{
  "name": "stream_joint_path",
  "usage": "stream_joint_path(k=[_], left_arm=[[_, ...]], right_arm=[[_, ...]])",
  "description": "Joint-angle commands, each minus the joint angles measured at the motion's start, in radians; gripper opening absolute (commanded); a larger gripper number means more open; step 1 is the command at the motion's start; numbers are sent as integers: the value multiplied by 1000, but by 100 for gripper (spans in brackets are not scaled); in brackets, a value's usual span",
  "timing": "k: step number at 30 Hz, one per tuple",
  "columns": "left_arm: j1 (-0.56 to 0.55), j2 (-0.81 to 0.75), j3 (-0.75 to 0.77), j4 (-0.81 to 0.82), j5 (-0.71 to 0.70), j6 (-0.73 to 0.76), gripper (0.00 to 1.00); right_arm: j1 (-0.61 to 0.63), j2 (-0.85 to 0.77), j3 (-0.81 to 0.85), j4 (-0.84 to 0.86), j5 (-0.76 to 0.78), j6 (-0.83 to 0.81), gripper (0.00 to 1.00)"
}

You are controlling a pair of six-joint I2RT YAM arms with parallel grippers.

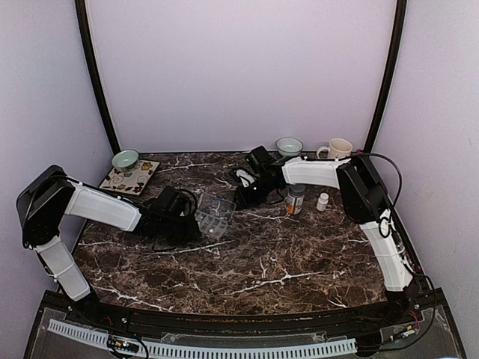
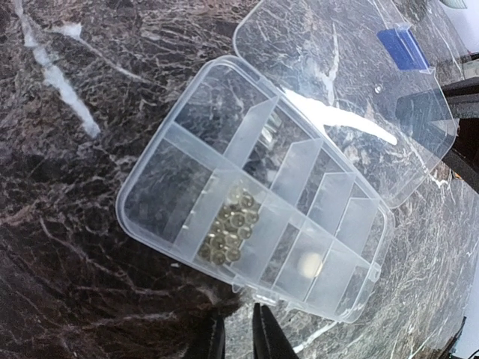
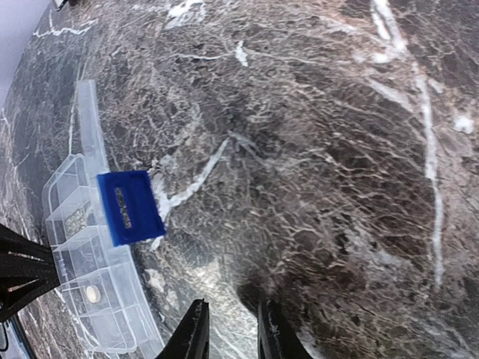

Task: Sort the pills into containers
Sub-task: Close the lid of the pill container.

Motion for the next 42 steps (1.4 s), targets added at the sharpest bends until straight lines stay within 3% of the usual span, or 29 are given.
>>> stream_joint_path(k=[1,13,42], left_arm=[[16,5,1,-57,-40,-3,15],[26,3,-13,-36,-42,-3,15],[32,15,-15,-7,-36,1,15]], right_arm=[[-4,-38,-36,77,-73,3,22],[9,-140,-128,164,-63,27,22],[108,-195,-155,137,-23,5,22]])
